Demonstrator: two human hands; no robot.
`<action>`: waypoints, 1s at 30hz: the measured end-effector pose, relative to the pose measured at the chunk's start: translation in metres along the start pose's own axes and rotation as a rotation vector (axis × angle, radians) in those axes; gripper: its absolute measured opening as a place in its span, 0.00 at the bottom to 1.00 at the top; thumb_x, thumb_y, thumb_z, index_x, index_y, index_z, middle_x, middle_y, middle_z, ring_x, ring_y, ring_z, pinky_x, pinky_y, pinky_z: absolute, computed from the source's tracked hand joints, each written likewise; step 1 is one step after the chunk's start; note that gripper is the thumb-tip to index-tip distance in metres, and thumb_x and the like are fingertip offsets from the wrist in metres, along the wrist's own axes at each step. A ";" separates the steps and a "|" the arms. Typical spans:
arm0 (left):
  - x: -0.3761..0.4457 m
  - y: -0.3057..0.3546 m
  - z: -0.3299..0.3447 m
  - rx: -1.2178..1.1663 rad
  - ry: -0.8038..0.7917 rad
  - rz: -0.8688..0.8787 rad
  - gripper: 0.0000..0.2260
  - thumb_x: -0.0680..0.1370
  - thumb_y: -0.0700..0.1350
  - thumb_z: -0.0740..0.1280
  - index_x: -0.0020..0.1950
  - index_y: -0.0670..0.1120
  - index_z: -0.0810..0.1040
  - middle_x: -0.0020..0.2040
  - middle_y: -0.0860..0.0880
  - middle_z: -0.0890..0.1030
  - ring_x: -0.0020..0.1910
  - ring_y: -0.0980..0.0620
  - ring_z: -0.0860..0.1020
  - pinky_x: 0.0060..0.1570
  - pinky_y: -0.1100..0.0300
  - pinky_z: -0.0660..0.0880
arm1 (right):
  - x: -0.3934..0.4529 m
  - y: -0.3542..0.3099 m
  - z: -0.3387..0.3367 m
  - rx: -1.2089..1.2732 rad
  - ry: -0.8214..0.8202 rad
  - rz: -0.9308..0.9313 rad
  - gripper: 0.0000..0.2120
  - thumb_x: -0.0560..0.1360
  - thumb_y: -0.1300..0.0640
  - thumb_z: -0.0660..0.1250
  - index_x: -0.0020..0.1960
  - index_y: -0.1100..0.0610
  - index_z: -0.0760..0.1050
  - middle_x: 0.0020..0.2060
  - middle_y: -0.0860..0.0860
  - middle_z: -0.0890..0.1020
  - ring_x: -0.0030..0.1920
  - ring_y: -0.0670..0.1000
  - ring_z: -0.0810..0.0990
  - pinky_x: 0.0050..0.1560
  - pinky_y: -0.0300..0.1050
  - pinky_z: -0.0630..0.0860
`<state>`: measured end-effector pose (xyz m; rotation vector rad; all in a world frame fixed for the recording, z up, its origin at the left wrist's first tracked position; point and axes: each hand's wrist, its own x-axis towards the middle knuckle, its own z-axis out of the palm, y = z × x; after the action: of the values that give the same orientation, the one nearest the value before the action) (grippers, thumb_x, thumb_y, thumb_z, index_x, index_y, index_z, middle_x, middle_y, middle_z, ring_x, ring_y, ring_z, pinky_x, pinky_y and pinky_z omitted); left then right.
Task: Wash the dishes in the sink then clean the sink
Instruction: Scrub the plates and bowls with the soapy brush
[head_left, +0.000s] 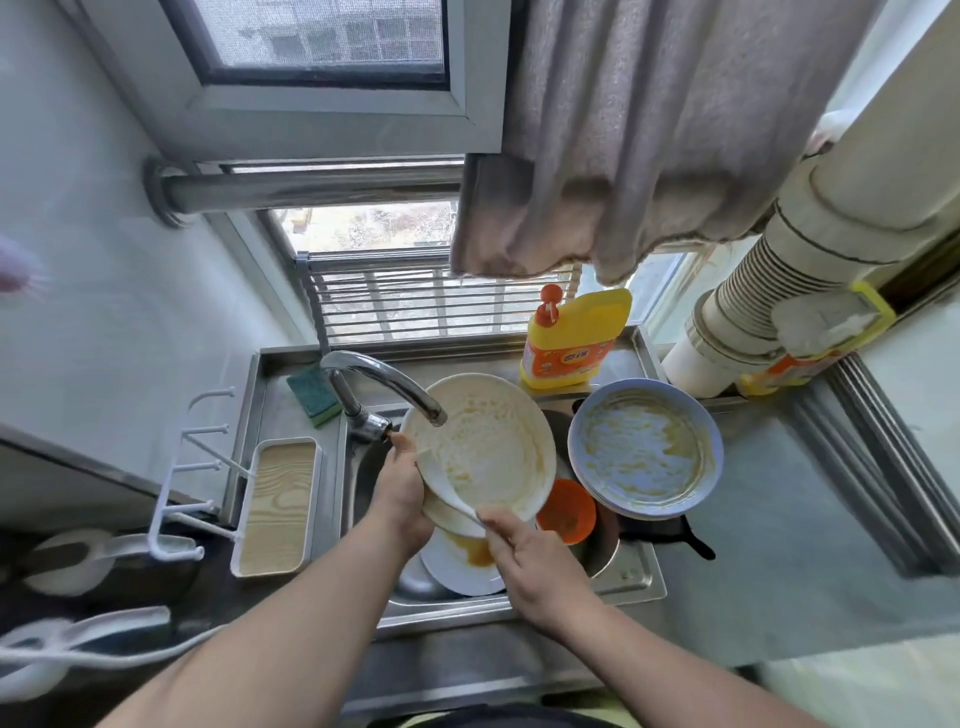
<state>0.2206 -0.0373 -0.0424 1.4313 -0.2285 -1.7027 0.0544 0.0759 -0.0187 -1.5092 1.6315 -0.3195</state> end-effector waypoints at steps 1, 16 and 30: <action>-0.002 0.002 0.001 -0.011 -0.024 -0.013 0.13 0.87 0.60 0.57 0.64 0.57 0.77 0.60 0.42 0.86 0.58 0.36 0.84 0.59 0.31 0.79 | 0.002 -0.001 -0.004 -0.003 0.007 -0.001 0.16 0.85 0.44 0.57 0.71 0.37 0.73 0.54 0.45 0.85 0.57 0.50 0.82 0.53 0.42 0.73; -0.018 0.009 -0.007 0.270 0.058 0.059 0.20 0.83 0.67 0.55 0.58 0.54 0.77 0.56 0.42 0.85 0.54 0.37 0.84 0.56 0.33 0.81 | 0.025 -0.009 -0.014 -0.225 0.014 0.012 0.18 0.85 0.39 0.50 0.74 0.32 0.62 0.57 0.54 0.85 0.58 0.60 0.82 0.53 0.51 0.77; 0.003 -0.012 -0.002 0.504 0.092 -0.016 0.20 0.85 0.66 0.54 0.56 0.55 0.80 0.54 0.46 0.85 0.54 0.43 0.84 0.53 0.44 0.83 | 0.032 0.017 -0.040 -0.274 -0.010 0.117 0.18 0.85 0.38 0.48 0.74 0.33 0.62 0.53 0.54 0.85 0.56 0.60 0.83 0.49 0.52 0.76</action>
<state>0.2164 -0.0312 -0.0523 1.8716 -0.6312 -1.6549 0.0170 0.0364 -0.0204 -1.6023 1.8028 -0.0237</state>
